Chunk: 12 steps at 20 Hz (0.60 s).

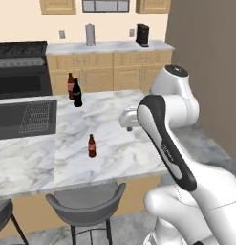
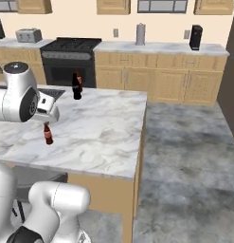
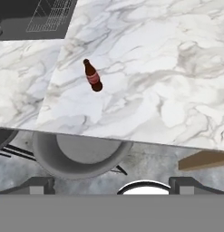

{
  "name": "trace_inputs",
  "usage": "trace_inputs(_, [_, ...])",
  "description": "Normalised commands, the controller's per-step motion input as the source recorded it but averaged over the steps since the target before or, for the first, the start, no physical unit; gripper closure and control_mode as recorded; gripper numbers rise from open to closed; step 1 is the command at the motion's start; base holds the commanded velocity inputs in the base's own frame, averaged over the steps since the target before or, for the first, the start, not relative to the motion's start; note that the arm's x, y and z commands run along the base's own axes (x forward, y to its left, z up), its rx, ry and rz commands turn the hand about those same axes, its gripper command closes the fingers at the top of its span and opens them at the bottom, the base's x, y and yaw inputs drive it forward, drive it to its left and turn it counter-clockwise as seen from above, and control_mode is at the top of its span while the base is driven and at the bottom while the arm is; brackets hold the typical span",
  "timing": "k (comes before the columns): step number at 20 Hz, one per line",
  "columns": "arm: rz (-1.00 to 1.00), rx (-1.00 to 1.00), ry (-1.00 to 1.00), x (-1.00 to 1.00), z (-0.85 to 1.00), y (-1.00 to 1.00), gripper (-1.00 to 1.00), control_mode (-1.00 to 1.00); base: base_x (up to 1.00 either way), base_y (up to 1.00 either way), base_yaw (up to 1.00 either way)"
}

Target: Place the large bottle from the dining counter next to the other large bottle outside the sink, and place the small bottle from the dining counter next to the other small bottle inside the sink.

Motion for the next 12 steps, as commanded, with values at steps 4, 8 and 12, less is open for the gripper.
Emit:
trace_inputs(4, [0.0,0.0,0.0,0.0,0.0,0.0,-1.0,1.0,0.42,0.36,-0.47])
trace_inputs(8, [0.0,0.0,0.0,0.0,0.0,0.0,-1.0,1.0,0.69,0.66,-0.16])
trace_inputs(12, [0.0,0.0,0.0,0.0,0.0,0.0,-1.0,1.0,0.7,0.74,0.0])
